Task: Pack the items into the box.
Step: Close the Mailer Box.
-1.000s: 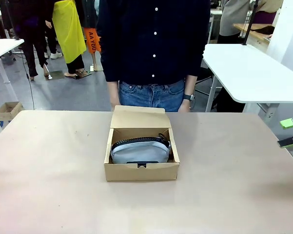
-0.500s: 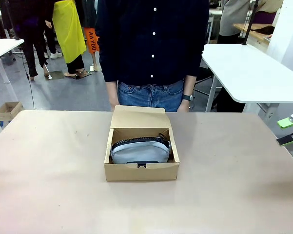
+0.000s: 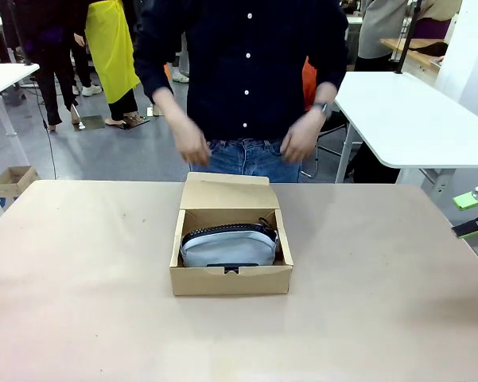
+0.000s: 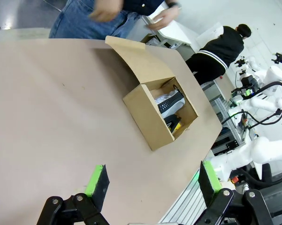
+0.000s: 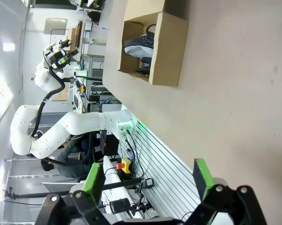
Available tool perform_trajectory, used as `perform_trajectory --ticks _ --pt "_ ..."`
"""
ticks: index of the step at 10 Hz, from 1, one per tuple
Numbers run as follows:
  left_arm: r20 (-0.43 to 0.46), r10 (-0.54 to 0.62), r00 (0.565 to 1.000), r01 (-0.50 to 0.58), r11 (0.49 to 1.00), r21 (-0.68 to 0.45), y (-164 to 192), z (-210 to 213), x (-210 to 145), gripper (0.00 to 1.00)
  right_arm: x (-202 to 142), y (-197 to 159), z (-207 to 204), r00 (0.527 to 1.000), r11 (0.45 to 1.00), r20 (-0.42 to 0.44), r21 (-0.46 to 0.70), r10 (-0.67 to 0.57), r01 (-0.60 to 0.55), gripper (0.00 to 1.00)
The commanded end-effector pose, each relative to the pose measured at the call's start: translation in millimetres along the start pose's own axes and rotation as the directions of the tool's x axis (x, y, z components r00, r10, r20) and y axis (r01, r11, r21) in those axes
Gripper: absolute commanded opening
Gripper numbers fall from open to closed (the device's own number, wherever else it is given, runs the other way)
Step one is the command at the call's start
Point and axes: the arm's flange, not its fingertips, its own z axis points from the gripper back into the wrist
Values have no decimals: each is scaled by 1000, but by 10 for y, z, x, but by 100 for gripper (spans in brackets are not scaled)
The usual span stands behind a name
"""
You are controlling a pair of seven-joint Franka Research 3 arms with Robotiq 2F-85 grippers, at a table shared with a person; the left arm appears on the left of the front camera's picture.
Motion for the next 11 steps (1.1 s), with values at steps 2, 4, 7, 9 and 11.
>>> perform_trajectory --ticks 2,4,7,9,11 --pt "18 6 1000 -6 1000 -14 -36 -11 -10 100 -40 -10 39 1000 1000 -9 -1 20 -20 100" --pt "18 6 1000 -6 1000 -14 -36 -11 -10 100 -40 -10 39 1000 1000 -9 -1 20 -20 100" --pt "18 6 1000 -6 1000 -14 -36 -11 -10 100 -40 -10 39 1000 1000 -9 -1 20 -20 100" --pt "18 6 1000 -6 1000 -14 -36 -11 -10 100 -40 -10 39 1000 1000 -9 -1 20 -20 100" --pt "18 6 1000 -6 1000 -14 -36 -11 -10 100 -40 -10 39 1000 1000 -9 -1 20 -20 100"
